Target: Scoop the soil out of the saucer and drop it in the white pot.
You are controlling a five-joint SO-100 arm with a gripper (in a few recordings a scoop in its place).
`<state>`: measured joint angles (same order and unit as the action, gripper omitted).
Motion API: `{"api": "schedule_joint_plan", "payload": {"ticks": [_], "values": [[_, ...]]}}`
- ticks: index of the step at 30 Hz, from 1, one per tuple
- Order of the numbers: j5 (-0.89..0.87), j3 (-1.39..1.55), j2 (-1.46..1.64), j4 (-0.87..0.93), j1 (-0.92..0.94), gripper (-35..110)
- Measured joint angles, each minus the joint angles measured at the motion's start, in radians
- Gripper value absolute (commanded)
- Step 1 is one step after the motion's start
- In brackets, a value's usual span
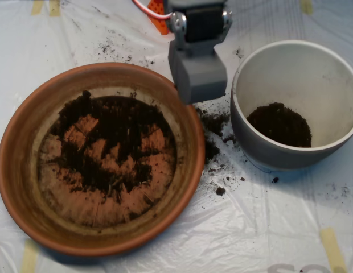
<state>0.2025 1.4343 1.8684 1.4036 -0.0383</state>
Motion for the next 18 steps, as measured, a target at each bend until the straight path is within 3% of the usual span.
{"api": "schedule_joint_plan", "payload": {"ticks": [9,15,18], "values": [[0.000,-0.152,-0.080,0.058,-0.252,0],[0.035,-0.161,-0.098,0.077,-0.334,26],[0.058,-0.161,-0.098,0.080,-0.341,31]]}}
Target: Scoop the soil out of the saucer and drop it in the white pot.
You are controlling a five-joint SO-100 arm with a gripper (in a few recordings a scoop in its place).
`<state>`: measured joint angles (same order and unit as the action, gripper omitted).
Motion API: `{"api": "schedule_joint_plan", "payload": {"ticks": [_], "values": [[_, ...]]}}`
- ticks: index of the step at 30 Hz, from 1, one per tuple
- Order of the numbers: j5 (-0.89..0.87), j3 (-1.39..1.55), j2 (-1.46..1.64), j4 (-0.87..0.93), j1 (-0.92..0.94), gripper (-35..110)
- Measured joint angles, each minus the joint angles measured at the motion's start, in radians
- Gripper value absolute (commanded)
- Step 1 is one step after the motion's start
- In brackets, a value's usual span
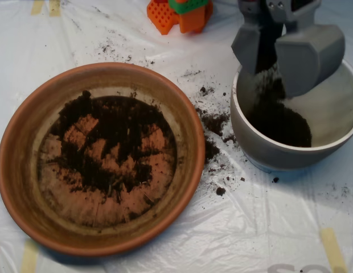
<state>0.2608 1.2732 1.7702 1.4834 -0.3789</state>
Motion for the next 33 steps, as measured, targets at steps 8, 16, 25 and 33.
{"api": "schedule_joint_plan", "payload": {"ticks": [8,16,25,33], "values": [[0.000,0.071,0.008,0.002,0.012,32],[-0.032,0.103,0.031,-0.009,0.017,32],[-0.095,0.091,0.069,-0.015,0.172,34],[-0.072,0.261,0.155,-0.129,0.391,33]]}}
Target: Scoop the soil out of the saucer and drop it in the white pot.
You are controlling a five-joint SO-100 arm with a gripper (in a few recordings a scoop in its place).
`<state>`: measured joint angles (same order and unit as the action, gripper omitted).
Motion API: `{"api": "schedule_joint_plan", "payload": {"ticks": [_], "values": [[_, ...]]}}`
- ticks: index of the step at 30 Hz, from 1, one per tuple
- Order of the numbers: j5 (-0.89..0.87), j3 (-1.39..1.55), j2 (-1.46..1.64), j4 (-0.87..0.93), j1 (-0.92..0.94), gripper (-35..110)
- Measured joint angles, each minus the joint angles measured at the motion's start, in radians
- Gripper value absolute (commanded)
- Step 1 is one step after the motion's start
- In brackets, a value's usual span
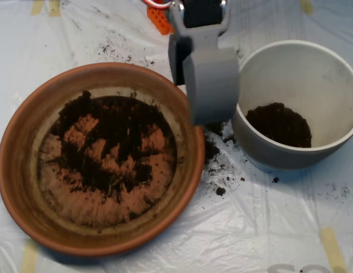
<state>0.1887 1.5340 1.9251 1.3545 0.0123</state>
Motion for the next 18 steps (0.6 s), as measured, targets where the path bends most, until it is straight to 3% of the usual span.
{"api": "schedule_joint_plan", "payload": {"ticks": [11,18], "values": [[0.067,0.612,0.072,-0.390,0.235,32],[0.083,0.813,0.072,-0.574,0.259,32]]}}
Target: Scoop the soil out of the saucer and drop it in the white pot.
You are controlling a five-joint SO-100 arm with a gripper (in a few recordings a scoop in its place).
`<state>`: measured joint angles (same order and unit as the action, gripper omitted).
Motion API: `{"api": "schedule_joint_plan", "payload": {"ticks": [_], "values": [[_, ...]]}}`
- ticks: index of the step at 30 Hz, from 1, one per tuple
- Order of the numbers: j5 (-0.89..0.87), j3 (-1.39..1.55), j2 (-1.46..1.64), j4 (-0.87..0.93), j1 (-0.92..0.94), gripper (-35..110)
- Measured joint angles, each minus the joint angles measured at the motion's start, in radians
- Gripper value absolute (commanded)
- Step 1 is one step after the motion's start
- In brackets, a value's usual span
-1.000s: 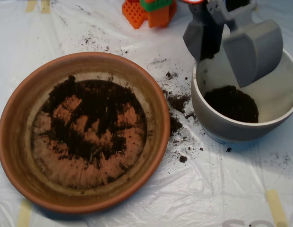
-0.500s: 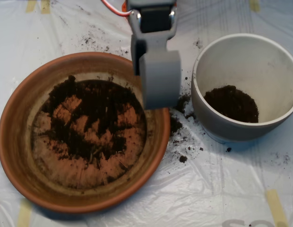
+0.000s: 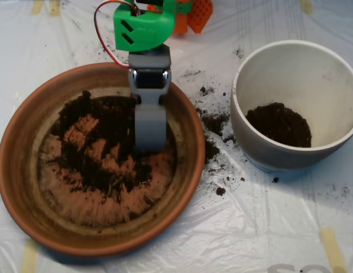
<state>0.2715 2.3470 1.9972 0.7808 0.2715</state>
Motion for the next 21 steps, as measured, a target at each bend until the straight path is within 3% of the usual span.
{"api": "schedule_joint_plan", "payload": {"ticks": [12,21], "values": [[-0.017,0.031,-0.127,-0.114,0.098,30],[-0.058,-0.052,-0.235,-0.084,0.153,23]]}}
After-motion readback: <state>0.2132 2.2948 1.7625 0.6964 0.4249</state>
